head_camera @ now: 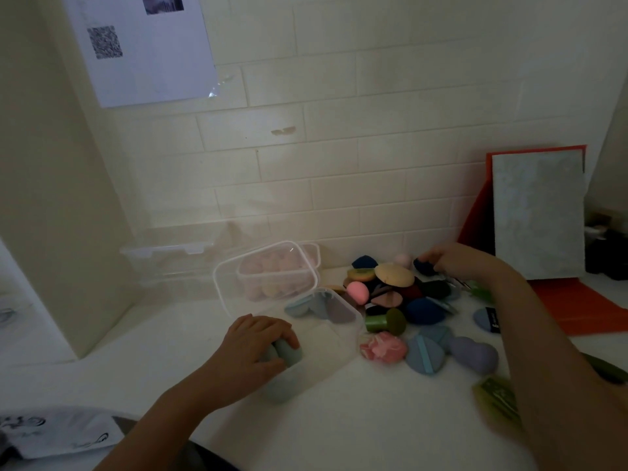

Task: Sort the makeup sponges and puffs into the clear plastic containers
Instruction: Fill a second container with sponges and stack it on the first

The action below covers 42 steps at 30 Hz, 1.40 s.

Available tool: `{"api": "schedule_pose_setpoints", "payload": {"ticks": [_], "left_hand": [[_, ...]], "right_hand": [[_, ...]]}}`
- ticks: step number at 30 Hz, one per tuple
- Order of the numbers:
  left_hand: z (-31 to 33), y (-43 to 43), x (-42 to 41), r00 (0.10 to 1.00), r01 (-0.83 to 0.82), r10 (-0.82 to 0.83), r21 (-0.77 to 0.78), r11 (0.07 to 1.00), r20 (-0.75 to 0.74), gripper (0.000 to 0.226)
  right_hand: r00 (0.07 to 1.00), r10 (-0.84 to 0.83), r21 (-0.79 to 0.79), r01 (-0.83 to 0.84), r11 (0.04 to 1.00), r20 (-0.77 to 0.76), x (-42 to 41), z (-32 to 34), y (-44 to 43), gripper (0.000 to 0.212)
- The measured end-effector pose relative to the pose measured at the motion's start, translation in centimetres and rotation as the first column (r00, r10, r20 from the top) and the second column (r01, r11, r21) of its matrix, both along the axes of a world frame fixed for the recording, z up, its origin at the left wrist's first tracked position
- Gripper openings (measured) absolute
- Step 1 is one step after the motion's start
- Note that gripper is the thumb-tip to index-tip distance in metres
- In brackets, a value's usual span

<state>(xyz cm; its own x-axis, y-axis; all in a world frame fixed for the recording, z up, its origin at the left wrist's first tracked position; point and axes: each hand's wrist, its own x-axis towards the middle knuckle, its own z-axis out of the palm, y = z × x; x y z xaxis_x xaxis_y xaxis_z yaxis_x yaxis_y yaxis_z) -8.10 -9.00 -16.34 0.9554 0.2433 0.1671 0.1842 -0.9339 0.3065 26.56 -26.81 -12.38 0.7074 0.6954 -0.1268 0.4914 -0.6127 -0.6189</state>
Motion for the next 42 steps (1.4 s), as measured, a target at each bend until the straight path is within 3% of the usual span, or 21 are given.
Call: {"api": "schedule_pose_setpoints", "payload": {"ticks": [5, 10, 16, 18, 21, 26, 29, 32, 35, 37, 40, 42], "left_hand": [[0.1, 0.1, 0.1, 1.000, -0.006, 0.006, 0.003, 1.000, -0.006, 0.036], [-0.1, 0.0, 0.1, 1.000, -0.010, 0.010, 0.007, 1.000, -0.009, 0.036], [0.0, 0.0, 0.2, 1.000, -0.011, 0.012, 0.016, 1.000, -0.010, 0.032], [0.0, 0.0, 0.2, 1.000, -0.009, 0.009, 0.016, 1.000, -0.007, 0.031], [0.0, 0.0, 0.2, 1.000, -0.010, 0.010, 0.008, 1.000, -0.006, 0.034], [0.1, -0.2, 0.2, 1.000, -0.018, 0.018, 0.001, 1.000, -0.013, 0.038], [0.1, -0.3, 0.2, 1.000, -0.019, 0.019, 0.002, 1.000, -0.010, 0.035], [0.1, -0.3, 0.2, 1.000, -0.020, 0.021, 0.013, 1.000, -0.023, 0.034], [0.0, -0.3, 0.2, 0.999, -0.018, 0.019, 0.031, 0.999, -0.036, 0.034], [0.0, -0.3, 0.2, 0.999, -0.019, 0.020, 0.039, 0.999, -0.047, 0.037], [0.0, -0.3, 0.2, 0.998, -0.022, 0.025, 0.050, 0.999, -0.059, 0.037], [0.0, -0.4, 0.2, 0.997, -0.029, 0.033, 0.049, 0.998, -0.067, 0.037]], "right_hand": [[0.988, -0.120, 0.071, 0.114, 0.991, 0.092, 1.2, -2.3, 0.1, 0.055], [0.996, -0.056, 0.123, 0.047, 0.991, 0.073, 0.9, -4.8, 0.6, 0.065], [0.915, -0.060, -0.055, 0.089, 0.994, 0.399, 0.9, -5.4, 1.4, 0.050], [0.899, -0.078, 0.000, 0.086, 0.996, 0.431, 0.8, -5.3, 1.4, 0.037], [0.924, -0.143, 0.175, 0.085, 0.981, 0.354, -0.2, -4.9, 0.9, 0.026], [0.934, -0.257, 0.411, 0.138, 0.901, 0.249, -1.9, -2.2, 0.8, 0.044], [0.955, -0.144, 0.455, 0.010, 0.890, 0.260, -4.2, 1.1, 1.4, 0.057], [0.948, 0.038, 0.421, -0.175, 0.890, 0.315, -8.2, 3.8, 2.4, 0.038], [0.952, 0.272, 0.377, -0.305, 0.875, 0.138, -12.9, 4.4, 3.6, 0.037], [0.919, 0.388, 0.262, -0.392, 0.882, 0.067, -15.1, 4.0, 4.5, 0.043], [0.894, 0.435, 0.091, -0.445, 0.891, 0.109, -16.6, 2.9, 5.6, 0.045], [0.893, 0.439, 0.081, -0.446, 0.891, 0.094, -17.0, 2.2, 5.9, 0.042]]}}
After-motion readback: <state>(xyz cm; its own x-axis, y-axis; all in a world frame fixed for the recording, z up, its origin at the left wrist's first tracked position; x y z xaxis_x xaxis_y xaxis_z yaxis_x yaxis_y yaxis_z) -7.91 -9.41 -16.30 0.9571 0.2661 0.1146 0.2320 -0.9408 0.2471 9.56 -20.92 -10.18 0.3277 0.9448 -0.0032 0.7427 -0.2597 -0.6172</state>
